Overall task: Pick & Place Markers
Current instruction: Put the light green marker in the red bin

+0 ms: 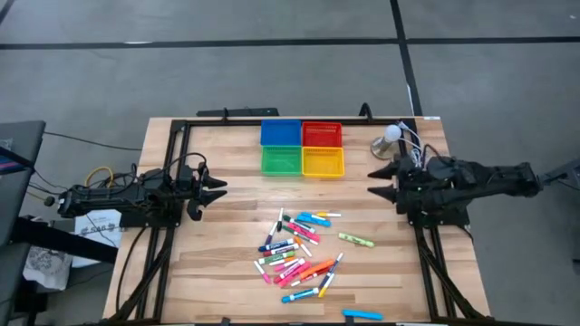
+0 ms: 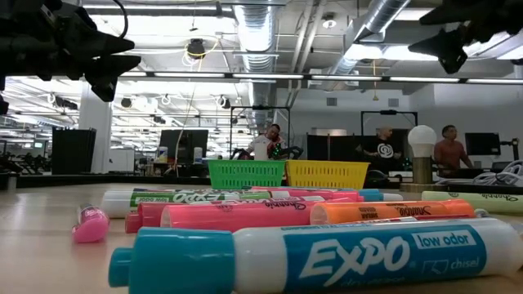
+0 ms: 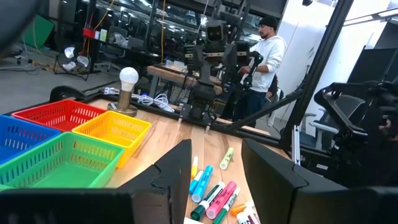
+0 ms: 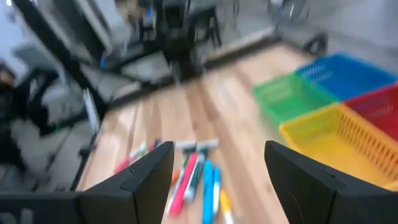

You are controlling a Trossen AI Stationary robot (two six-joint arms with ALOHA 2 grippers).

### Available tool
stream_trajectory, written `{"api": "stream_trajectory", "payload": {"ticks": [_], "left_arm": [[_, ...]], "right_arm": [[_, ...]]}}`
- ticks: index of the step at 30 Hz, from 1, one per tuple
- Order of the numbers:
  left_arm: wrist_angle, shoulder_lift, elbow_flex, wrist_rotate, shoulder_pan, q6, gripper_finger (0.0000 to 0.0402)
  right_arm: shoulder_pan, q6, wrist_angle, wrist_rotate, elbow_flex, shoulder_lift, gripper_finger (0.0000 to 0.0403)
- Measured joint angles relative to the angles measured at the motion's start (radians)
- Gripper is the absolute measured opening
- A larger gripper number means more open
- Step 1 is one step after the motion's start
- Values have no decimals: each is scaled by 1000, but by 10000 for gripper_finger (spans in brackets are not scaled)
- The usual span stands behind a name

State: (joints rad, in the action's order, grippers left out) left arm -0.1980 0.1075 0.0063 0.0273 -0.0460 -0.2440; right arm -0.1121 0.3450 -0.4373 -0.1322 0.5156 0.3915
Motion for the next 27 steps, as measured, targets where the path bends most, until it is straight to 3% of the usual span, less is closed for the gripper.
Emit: {"api": "stream_trajectory", "payload": {"ticks": [7,12,19,27], "left_arm": [[-5,0,0,0,0,0,141],[-5,0,0,0,0,0,141],[-6,0,0,0,0,0,141],[-6,0,0,0,0,0,141]], "right_arm": [[-153,78,-280,5,151,269,243],[-245,118,-390,5,211,460,243],[-298,212,-398,13,222,628,243],[-300,246,-349,130,222,742,243]]}}
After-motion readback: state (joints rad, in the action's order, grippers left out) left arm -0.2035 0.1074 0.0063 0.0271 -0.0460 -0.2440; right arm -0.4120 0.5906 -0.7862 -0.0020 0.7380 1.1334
